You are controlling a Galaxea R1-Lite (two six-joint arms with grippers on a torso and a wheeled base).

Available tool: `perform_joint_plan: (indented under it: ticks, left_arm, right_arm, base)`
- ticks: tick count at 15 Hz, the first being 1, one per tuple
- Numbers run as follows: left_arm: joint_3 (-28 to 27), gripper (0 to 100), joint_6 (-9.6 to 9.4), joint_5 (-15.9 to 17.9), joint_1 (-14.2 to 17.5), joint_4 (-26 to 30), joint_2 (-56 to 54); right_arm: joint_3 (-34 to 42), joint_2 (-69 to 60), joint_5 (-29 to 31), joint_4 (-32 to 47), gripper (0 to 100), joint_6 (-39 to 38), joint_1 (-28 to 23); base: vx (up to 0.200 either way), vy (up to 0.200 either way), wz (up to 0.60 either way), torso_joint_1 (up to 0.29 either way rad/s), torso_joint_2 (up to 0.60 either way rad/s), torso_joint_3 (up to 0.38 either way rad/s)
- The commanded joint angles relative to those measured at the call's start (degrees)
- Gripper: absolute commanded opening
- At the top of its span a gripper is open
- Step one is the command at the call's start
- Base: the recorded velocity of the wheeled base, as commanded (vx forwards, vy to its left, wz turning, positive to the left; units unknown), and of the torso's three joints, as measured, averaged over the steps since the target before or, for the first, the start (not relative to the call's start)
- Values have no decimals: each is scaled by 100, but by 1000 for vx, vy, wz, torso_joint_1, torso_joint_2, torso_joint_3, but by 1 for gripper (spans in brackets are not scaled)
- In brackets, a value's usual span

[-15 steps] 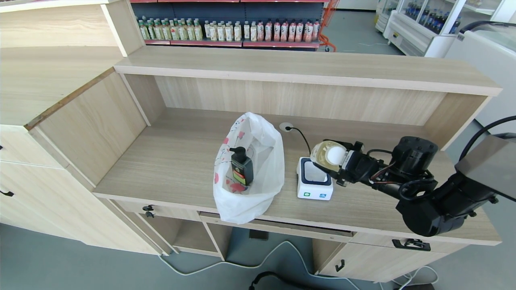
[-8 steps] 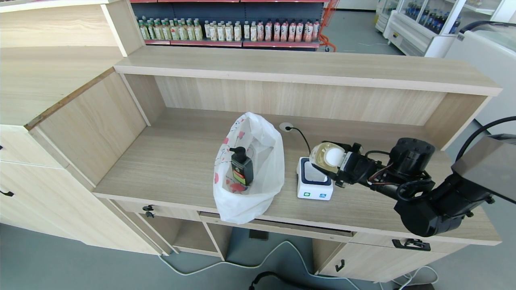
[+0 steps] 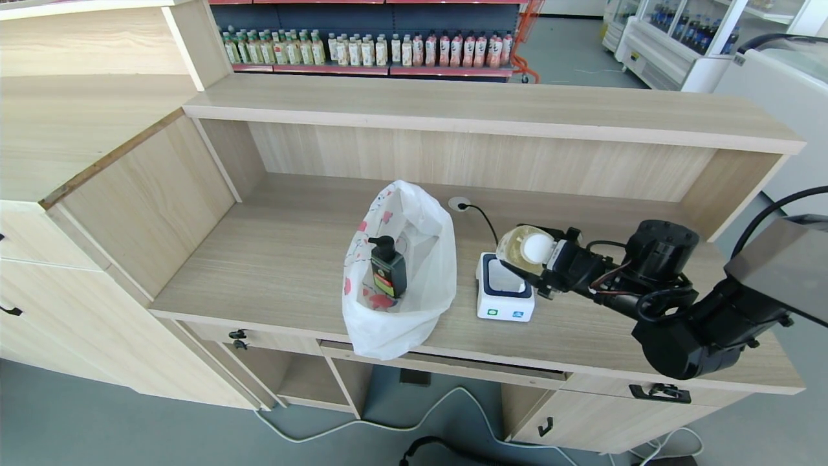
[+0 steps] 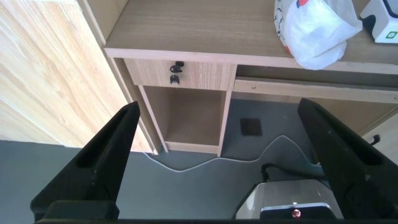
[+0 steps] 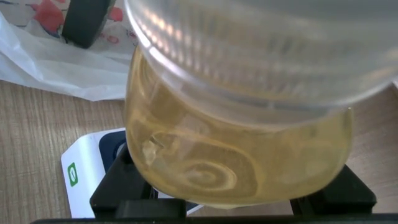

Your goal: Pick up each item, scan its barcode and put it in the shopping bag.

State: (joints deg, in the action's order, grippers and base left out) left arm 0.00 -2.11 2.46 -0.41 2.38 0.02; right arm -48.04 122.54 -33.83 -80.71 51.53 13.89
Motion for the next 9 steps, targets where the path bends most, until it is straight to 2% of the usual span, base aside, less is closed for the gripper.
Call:
perform_joint_plan:
  ticks: [1,2,5,7,9]
  left_arm:
    - [0,100,0,0,-2,0,-2]
    - [0,100,0,0,-2,0,-2]
    - [0,100,0,0,-2,0,-2]
    - [0,100,0,0,-2,0,-2]
    - [0,100,0,0,-2,0,-2]
  right_arm:
    - [76,-257,131,-217,0,-389,35]
    - [216,-565,649,-384,0,-1040,132]
    - [744,-1610,2469,-76,0,-2683,501]
    - [1104,-2147,2979,355,0,-3105,545]
    - [1579,-2366,3374,407,0,-3562,545]
  base:
    - [0,0,0,0,0,0]
    - [0,0,0,0,0,0]
    - [0,0,0,0,0,0]
    - [0,0,0,0,0,0]
    - [0,0,0,0,0,0]
